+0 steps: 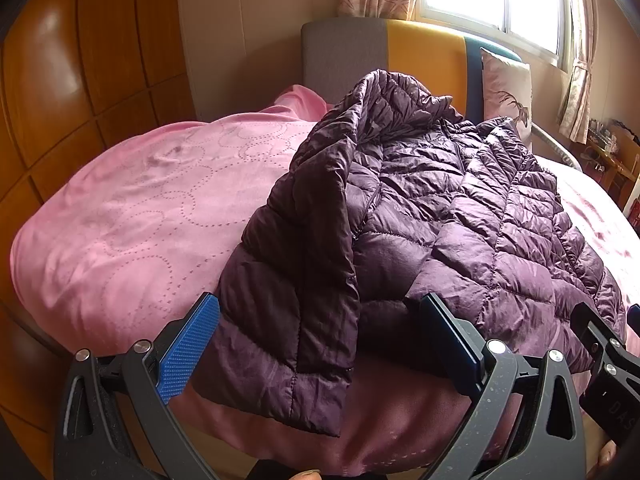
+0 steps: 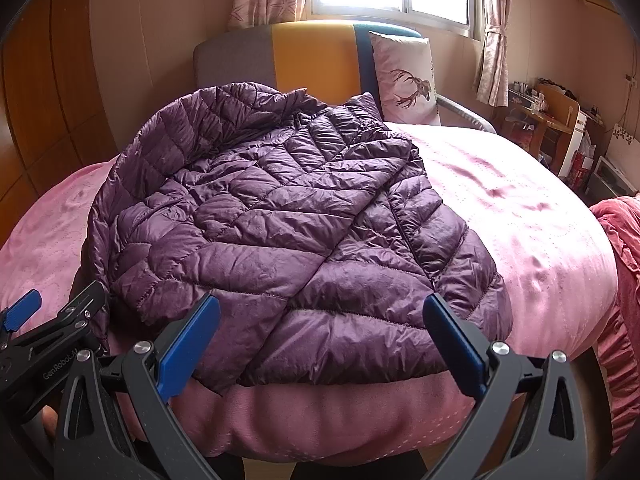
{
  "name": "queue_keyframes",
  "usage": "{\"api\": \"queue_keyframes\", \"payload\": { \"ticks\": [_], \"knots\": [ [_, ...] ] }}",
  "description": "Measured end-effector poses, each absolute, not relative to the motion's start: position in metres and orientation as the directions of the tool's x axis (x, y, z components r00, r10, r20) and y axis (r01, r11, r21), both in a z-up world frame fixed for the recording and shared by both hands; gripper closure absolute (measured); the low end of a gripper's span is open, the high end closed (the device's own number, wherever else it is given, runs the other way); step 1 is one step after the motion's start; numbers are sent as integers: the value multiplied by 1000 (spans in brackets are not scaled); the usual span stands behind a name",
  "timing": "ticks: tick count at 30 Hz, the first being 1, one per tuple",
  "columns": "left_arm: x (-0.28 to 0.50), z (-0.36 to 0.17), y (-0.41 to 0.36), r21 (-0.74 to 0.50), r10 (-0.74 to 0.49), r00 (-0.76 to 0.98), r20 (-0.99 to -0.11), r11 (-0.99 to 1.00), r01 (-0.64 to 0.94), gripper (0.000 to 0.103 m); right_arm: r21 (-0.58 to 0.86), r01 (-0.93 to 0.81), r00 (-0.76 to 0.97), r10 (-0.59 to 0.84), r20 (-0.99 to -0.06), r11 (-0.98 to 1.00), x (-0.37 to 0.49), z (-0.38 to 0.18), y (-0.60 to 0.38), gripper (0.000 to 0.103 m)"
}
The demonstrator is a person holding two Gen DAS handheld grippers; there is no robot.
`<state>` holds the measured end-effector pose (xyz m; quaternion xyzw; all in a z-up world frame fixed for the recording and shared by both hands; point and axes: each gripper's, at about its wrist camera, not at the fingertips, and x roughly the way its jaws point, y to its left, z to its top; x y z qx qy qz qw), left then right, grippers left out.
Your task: Fold large clothes
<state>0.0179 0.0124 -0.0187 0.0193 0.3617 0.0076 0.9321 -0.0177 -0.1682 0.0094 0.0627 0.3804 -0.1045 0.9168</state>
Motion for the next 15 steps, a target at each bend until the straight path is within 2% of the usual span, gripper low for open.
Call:
{"api": "queue_keyframes", "payload": {
  "ticks": [10, 12, 14, 15],
  "knots": [
    [21, -23, 13, 39, 21, 728, -685, 999, 8, 4, 45, 230, 690, -130, -712, 972, -15, 8, -167, 2],
    [25, -26, 17, 7, -18, 722, -691, 999, 32, 4, 64, 214, 693, -105, -713, 975, -9, 8, -168, 2],
    [30, -30, 29, -93, -120, 702, -701, 993, 77, 4, 81, 200, 695, -83, -714, 976, -2, 6, -169, 2],
    [32, -31, 33, -111, -133, 693, -708, 991, 77, 4, 94, 197, 698, -73, -712, 976, 3, 6, -170, 2]
  ]
}}
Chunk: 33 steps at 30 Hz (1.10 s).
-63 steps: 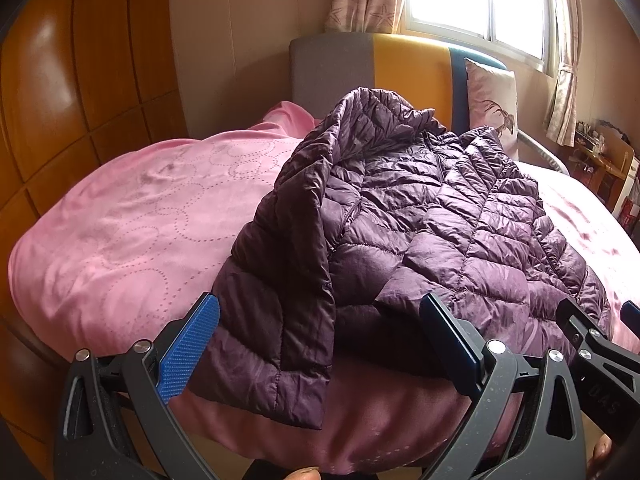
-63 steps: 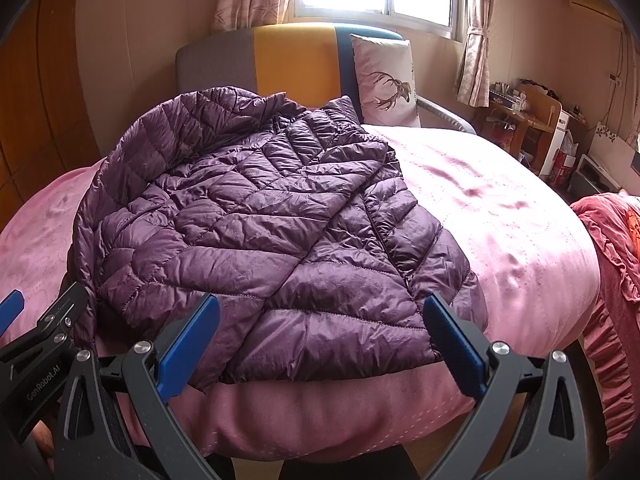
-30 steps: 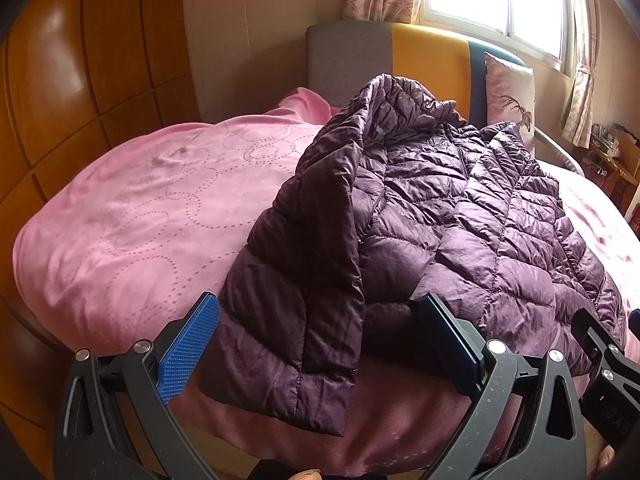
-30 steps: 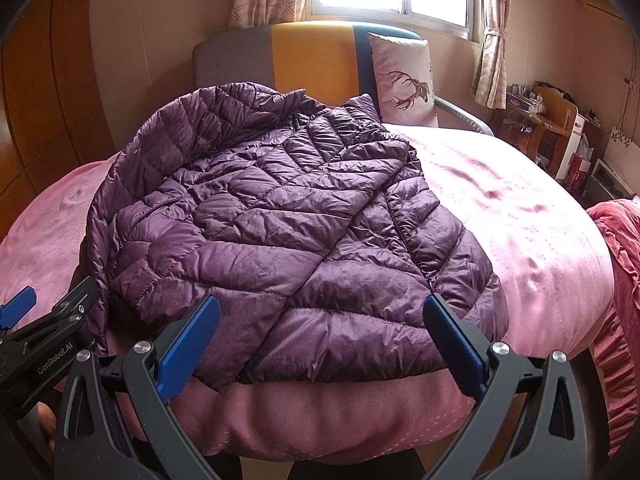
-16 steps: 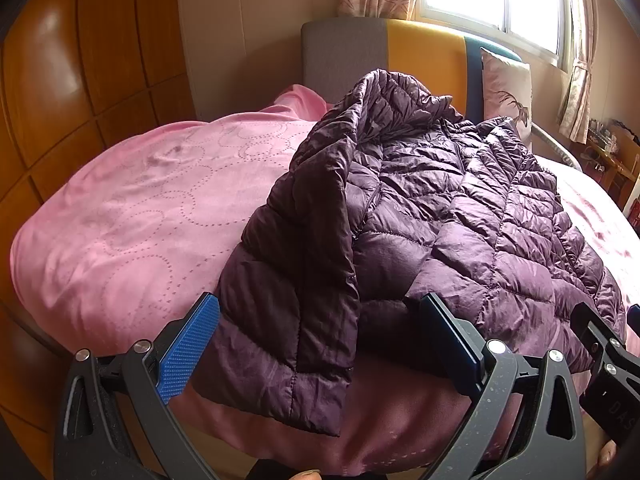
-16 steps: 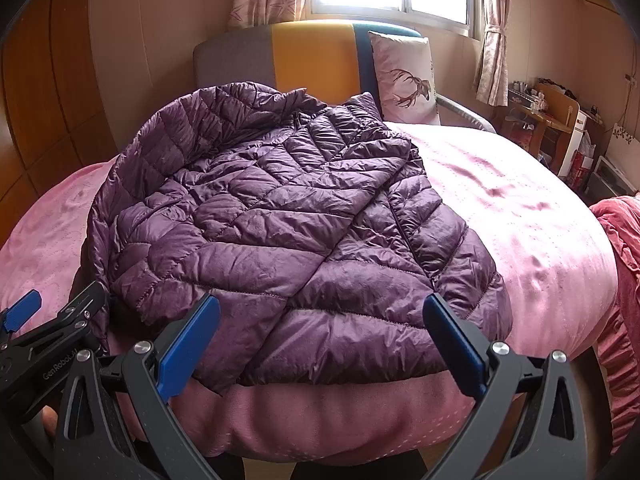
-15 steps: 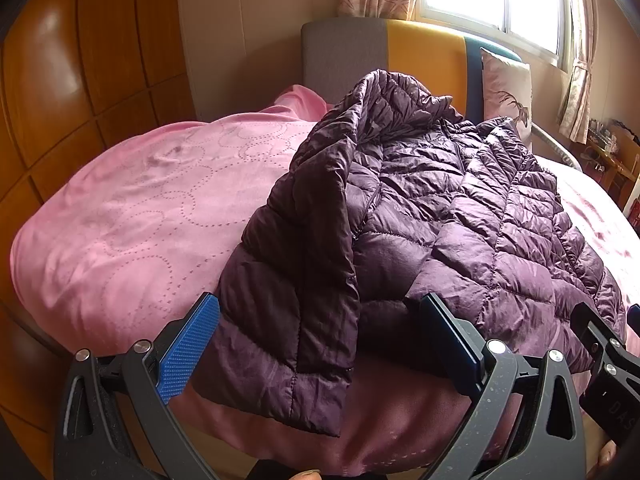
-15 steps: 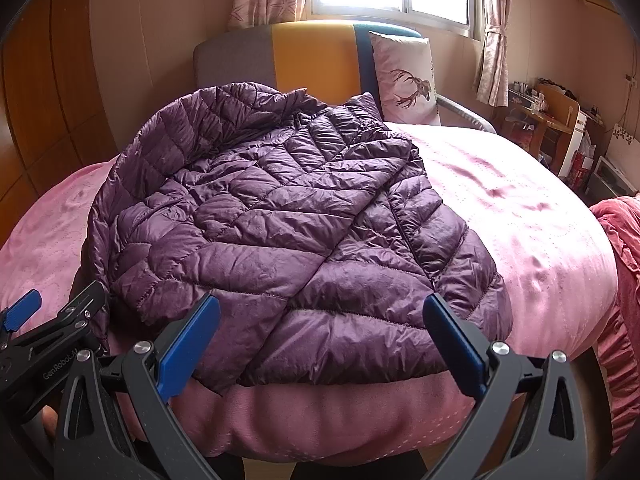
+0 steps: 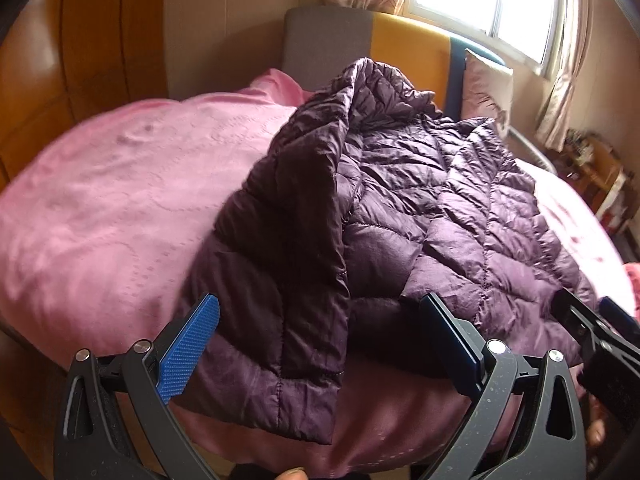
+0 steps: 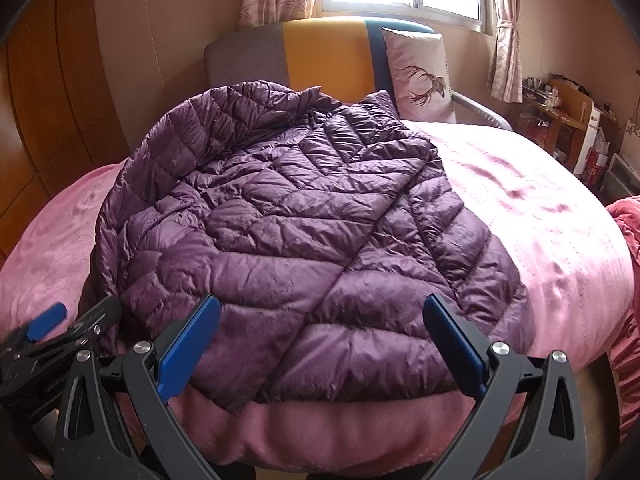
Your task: Fold large clothes
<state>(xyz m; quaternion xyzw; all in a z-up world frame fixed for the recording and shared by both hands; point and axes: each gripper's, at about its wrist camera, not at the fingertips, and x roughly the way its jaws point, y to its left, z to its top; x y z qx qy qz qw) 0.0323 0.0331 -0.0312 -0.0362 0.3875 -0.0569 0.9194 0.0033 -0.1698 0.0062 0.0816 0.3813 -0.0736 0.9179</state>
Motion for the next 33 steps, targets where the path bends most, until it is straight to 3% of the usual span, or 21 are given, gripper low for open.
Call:
{"api": "queue_keyframes", "payload": {
  "ticks": [6, 7, 8, 10, 11, 13, 14, 16, 20, 25, 30, 31, 33],
  "knots": [
    [47, -44, 47, -82, -115, 659, -744, 993, 81, 4, 123, 126, 681, 4, -732, 984, 45, -4, -163, 2],
    [48, -47, 49, -73, -112, 654, -748, 994, 87, 12, 118, 103, 663, 20, -748, 988, 54, -10, -158, 3],
    [51, -50, 52, -70, -112, 645, -756, 993, 91, 26, 114, 84, 642, 34, -766, 990, 61, -16, -156, 7],
    [59, -57, 59, -101, -145, 609, -780, 989, 106, 38, 166, 15, 598, 124, -792, 986, 70, -29, -153, 41],
    [60, -58, 62, -122, -167, 605, -779, 986, 116, 52, 165, 3, 591, 131, -796, 986, 70, -31, -153, 46],
    [62, -55, 67, -136, -189, 610, -770, 982, 133, 66, 124, -39, 606, 122, -786, 992, 68, -26, -154, 75],
    [63, -53, 71, -146, -199, 613, -765, 980, 136, 78, 114, -55, 611, 123, -782, 992, 67, -23, -158, 81],
    [69, -44, 80, -163, -199, 627, -753, 980, 116, 88, 97, -49, 631, 106, -769, 994, 64, -13, -172, 90],
    [91, -22, 107, -209, -189, 666, -721, 977, 51, 91, -38, 63, 712, -71, -699, 997, 56, 16, -223, 91],
    [133, 2, 134, -149, -86, 712, -697, 989, -26, 91, -126, 302, 705, -310, -638, 945, 64, 37, -313, 91],
    [186, 13, 161, -40, 76, 712, -698, 989, -144, 91, -84, 530, 586, -437, -683, 844, 87, 26, -423, 91],
    [193, 17, 166, -17, 116, 712, -693, 984, -177, 89, -53, 565, 567, -434, -700, 823, 90, 24, -442, 91],
    [197, 26, 175, -15, 152, 717, -680, 975, -221, 59, 4, 647, 525, -442, -728, 762, 96, 20, -484, 91]
  ]
}}
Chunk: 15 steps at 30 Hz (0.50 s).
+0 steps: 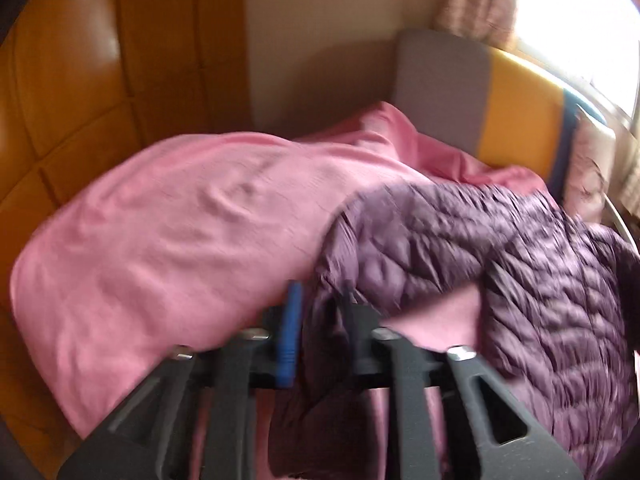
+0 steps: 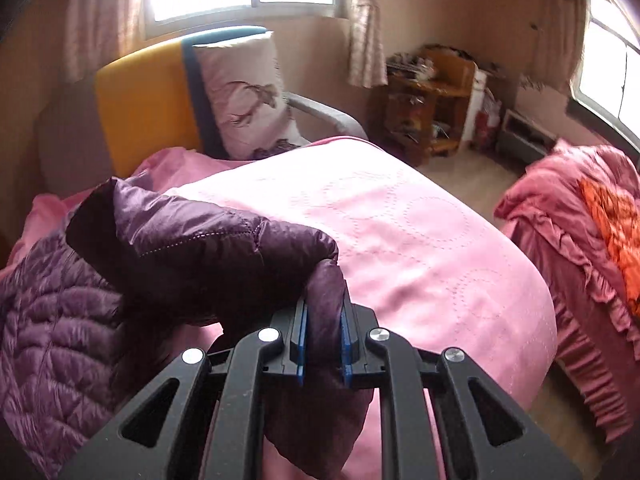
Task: Fold large clothes
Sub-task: 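Grasp the jacket edges with both grippers and lift, spreading it across the bed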
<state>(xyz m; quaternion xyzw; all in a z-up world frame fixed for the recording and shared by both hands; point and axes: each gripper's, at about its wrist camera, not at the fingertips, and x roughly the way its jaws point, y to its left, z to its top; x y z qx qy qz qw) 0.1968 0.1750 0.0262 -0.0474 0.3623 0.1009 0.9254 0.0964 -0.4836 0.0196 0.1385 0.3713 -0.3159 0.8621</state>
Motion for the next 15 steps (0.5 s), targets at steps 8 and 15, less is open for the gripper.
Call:
{"api": "queue_keyframes", "payload": {
  "ticks": [8, 15],
  "knots": [
    [145, 47, 169, -212, -145, 814, -562, 977, 28, 19, 86, 823, 455, -562, -690, 561, 97, 46, -576, 24],
    [134, -22, 145, -477, -468, 652, -597, 860, 180, 19, 234, 571, 648, -257, -717, 787, 74, 56, -499, 10]
  ]
}}
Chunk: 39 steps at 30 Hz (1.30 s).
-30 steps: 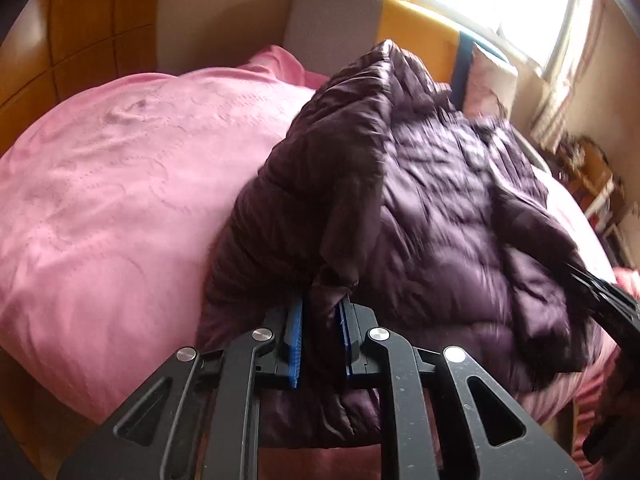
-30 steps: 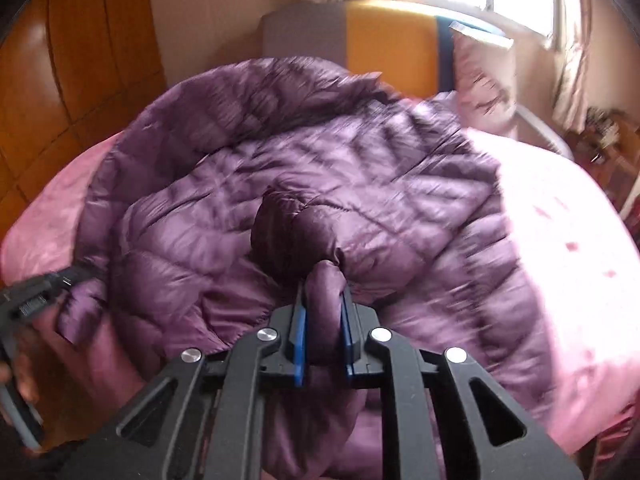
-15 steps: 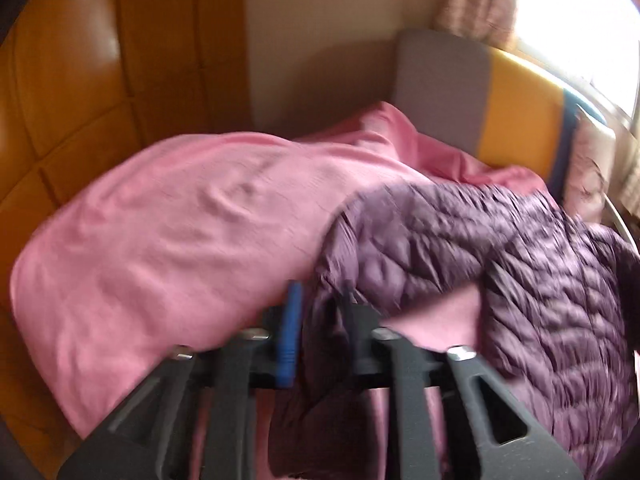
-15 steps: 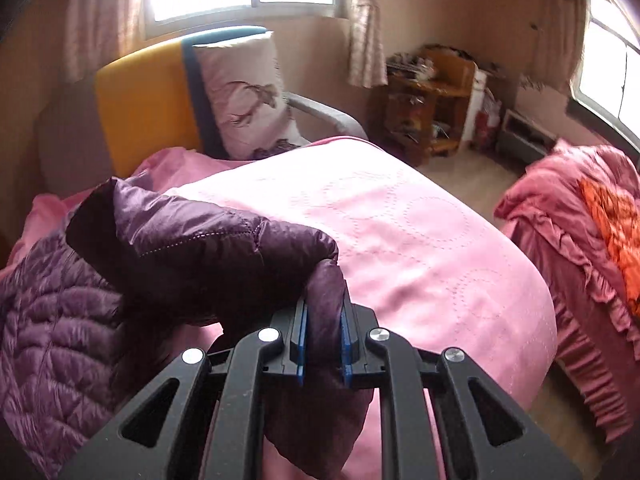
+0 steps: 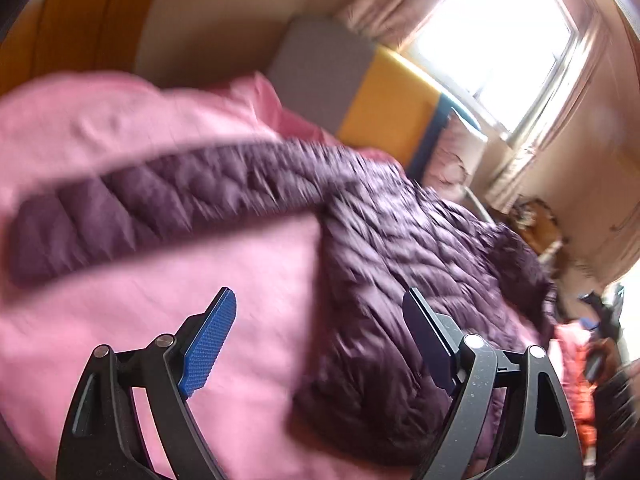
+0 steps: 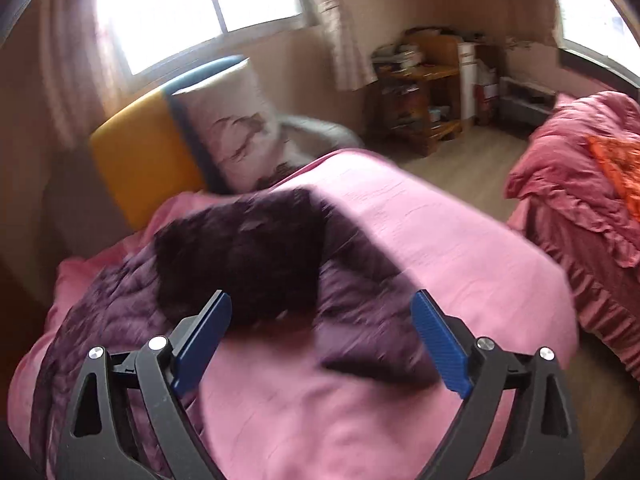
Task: Fold large clothes
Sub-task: 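Grasp the jacket edges with both grippers and lift, spreading it across the bed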
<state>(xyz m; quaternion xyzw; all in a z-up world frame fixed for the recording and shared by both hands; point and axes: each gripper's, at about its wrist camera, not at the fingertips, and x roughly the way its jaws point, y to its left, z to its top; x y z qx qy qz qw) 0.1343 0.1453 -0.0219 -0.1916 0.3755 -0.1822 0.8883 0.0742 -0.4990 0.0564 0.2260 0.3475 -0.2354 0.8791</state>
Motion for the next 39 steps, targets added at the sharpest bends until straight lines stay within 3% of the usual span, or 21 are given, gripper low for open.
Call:
{"api": "queue_keyframes", "payload": {
  "ticks": [3, 6, 9, 11, 12, 13, 15, 16, 17, 19, 24, 27, 31, 35, 39],
  "knots": [
    [146, -49, 146, -611, -574, 585, -573, 775, 163, 19, 310, 363, 613, 26, -790, 879, 72, 16, -430, 10],
    [155, -66, 146, -721, -662, 542, -518, 678, 140, 19, 357, 255, 521, 183, -833, 898, 69, -26, -376, 14],
    [159, -75, 140, -794, -740, 494, -457, 589, 148, 19, 387, 221, 447, 260, -856, 895, 72, -54, -347, 31],
    [160, -81, 132, -803, -761, 462, -455, 575, 155, 20, 346, 214, 438, 227, -870, 914, 75, -59, -337, 38],
    [160, -83, 127, -805, -774, 441, -454, 569, 168, 21, 345, 205, 441, 228, -868, 916, 77, -59, -336, 54],
    [159, -84, 119, -810, -799, 402, -448, 553, 195, 33, 347, 201, 440, 232, -868, 916, 80, -60, -336, 73],
    [156, -80, 105, -792, -811, 350, -468, 561, 241, 65, 341, 178, 445, 233, -865, 923, 82, -53, -336, 88],
    [152, -74, 102, -780, -811, 345, -473, 568, 264, 82, 335, 162, 452, 232, -862, 928, 84, -45, -336, 91],
    [149, -67, 100, -771, -808, 349, -475, 573, 277, 91, 334, 144, 463, 235, -855, 932, 85, -37, -333, 92],
    [146, -44, 101, -767, -815, 358, -456, 564, 307, 96, 342, 111, 500, 245, -831, 933, 84, -17, -327, 94],
    [131, 12, 116, -736, -805, 356, -475, 585, 340, 98, 407, 17, 617, 311, -723, 913, 65, 43, -328, 95],
    [110, 0, 131, -703, -746, 329, -579, 661, 263, 99, 375, 35, 568, 290, -770, 926, 48, 28, -331, 96],
    [76, -66, 136, -637, -642, 223, -733, 764, 105, 100, 312, 77, 418, 253, -872, 947, 16, -28, -329, 96],
    [52, -100, 126, -578, -582, 190, -791, 812, 83, 100, 146, 65, 338, 116, -934, 987, 2, -70, -313, 96],
    [49, -85, 119, -518, -535, 254, -806, 844, 138, 96, 81, 25, 346, 67, -936, 996, 9, -64, -307, 88]
  ]
}}
